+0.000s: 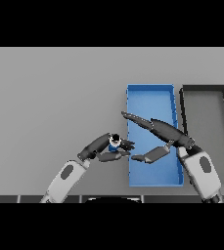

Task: Pick up the blue pipe and place it into the blue bin.

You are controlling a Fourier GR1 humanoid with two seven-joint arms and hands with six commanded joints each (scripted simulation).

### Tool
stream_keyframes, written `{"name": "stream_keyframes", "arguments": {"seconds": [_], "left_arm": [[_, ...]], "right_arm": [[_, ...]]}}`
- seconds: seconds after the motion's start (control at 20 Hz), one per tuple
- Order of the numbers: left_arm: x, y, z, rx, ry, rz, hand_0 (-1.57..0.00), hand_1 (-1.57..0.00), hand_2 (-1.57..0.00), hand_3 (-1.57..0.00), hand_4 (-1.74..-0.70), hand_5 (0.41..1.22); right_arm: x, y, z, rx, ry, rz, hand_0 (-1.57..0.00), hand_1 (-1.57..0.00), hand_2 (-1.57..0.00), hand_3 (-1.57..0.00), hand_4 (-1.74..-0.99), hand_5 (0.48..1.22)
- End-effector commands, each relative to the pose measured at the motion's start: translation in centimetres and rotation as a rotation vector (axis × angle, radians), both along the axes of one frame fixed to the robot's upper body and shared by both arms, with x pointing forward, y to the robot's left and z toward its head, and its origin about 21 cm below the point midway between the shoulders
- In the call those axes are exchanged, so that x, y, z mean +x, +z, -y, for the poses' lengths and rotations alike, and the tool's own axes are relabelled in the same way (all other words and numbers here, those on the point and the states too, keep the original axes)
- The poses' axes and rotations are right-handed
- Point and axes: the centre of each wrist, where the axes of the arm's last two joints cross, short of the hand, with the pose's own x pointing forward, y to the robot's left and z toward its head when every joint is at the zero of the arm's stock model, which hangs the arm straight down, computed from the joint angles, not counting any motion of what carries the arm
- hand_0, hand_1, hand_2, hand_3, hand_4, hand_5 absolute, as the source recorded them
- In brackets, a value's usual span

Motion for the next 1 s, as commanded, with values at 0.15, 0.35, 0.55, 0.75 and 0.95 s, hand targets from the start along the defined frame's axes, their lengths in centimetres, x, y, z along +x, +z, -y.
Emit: {"name": "stream_keyframes", "arguments": {"seconds": [0.15,0.35,0.55,0.75,0.95], "left_arm": [[0.3,0.3,0.2,0.001,-0.002,-0.003,-1.57,-1.57,-1.57,-1.57,-1.47,1.221],[0.1,0.2,0.0,-0.032,-0.038,-0.007,-1.57,-1.57,-1.57,-1.57,-1.48,1.221],[0.1,-0.1,-0.3,-0.038,-0.066,-0.014,-1.57,-1.57,-1.57,-1.57,-1.45,1.221],[0.6,-0.5,-0.2,-0.008,-0.032,-0.052,-1.57,-1.57,-1.54,-1.3,-1.56,1.221],[0.8,-0.5,0.0,-0.018,-0.03,-0.049,-1.57,-1.57,-1.55,-1.23,-1.67,1.221]], "right_arm": [[0.4,0.4,-2.3,-0.037,0.11,-0.03,0.0,0.0,0.0,0.0,-1.214,0.52],[1.3,-0.2,-5.2,-0.08,0.175,-0.057,0.0,0.0,0.0,0.0,-1.192,0.514],[2.2,-0.3,-7.4,-0.113,0.213,-0.072,0.0,-0.01,-0.02,0.0,-1.214,0.511],[2.7,-0.2,-8.9,-0.115,0.264,-0.08,-0.4,-0.44,-0.43,-0.31,-1.303,0.52],[3.1,-0.5,-9.5,-0.102,0.295,-0.078,-1.09,-1.1,-1.1,-0.9,-1.537,0.6]]}}
